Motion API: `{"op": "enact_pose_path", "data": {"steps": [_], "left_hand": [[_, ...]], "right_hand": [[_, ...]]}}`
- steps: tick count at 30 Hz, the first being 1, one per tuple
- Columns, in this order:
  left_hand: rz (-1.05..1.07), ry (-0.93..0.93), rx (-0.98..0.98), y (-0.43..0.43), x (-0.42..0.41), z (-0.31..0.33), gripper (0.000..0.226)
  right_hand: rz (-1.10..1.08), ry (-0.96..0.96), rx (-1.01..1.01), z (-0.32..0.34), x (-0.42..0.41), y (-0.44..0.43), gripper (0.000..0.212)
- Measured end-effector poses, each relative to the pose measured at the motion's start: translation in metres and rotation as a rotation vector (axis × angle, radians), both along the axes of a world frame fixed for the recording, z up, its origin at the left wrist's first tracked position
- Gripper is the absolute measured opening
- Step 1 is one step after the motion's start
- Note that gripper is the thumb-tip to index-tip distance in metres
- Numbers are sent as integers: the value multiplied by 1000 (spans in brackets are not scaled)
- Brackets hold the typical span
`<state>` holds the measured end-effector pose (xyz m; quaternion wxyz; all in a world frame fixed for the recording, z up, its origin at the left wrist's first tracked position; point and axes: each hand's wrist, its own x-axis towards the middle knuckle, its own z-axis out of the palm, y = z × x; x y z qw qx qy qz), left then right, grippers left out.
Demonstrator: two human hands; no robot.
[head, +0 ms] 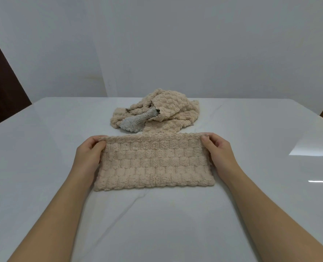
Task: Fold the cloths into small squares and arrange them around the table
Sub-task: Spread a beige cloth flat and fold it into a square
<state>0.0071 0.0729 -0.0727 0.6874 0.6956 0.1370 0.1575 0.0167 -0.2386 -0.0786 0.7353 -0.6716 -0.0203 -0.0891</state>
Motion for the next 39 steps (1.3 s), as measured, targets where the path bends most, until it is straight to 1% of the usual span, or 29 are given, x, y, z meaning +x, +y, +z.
{"op": "enact_pose_path", "data": {"steps": [2, 5, 7, 9, 13, 17, 22, 25, 27, 28, 30, 31, 33, 36, 37, 39], "left_hand": [[29, -19, 71, -2, 1, -2, 17], [101, -106, 245, -7, 0, -2, 17], [159, -170, 334, -11, -4, 1, 15], [196, -215, 367, -15, -9, 4, 16], [185, -270, 329, -16, -23, 16, 20], [105, -258, 311, -10, -47, 26, 29], [-16, -234, 298, -5, -75, 45, 23], [-54, -214, 173, -9, -89, 58, 17], [-47, -182, 108, -15, -96, 64, 18], [-10, -169, 141, -18, -98, 66, 19], [88, -137, 327, -21, -97, 60, 18], [122, -100, 440, -21, -95, 55, 18], [137, 2, 645, -21, -86, 36, 19], [137, 161, 944, -21, -67, 2, 24], [140, 189, 1043, -22, -61, -6, 25], [153, 186, 1177, -24, -48, -16, 26]], "right_hand": [[-17, 9, -8, -2, 1, 1, 19], [-108, -21, -73, -4, 3, 3, 20], [-193, -87, -170, -3, 2, 7, 20], [-262, -168, -258, -2, -2, 11, 21], [-322, -255, -282, 9, -15, 11, 19], [-319, -289, -285, 19, -31, 5, 18], [-318, -281, -227, 32, -53, -6, 21], [-333, -287, -220, 43, -66, -7, 21], [-343, -292, -238, 50, -75, -5, 21], [-345, -279, -260, 53, -77, -5, 21], [-326, -188, -354, 53, -78, -7, 22], [-314, -123, -438, 49, -76, -9, 24], [-292, 3, -674, 34, -69, -10, 31], [-297, 151, -968, 6, -57, -7, 33], [-315, 171, -1050, -1, -52, -4, 32], [-364, 149, -1201, -7, -43, 1, 29]]}}
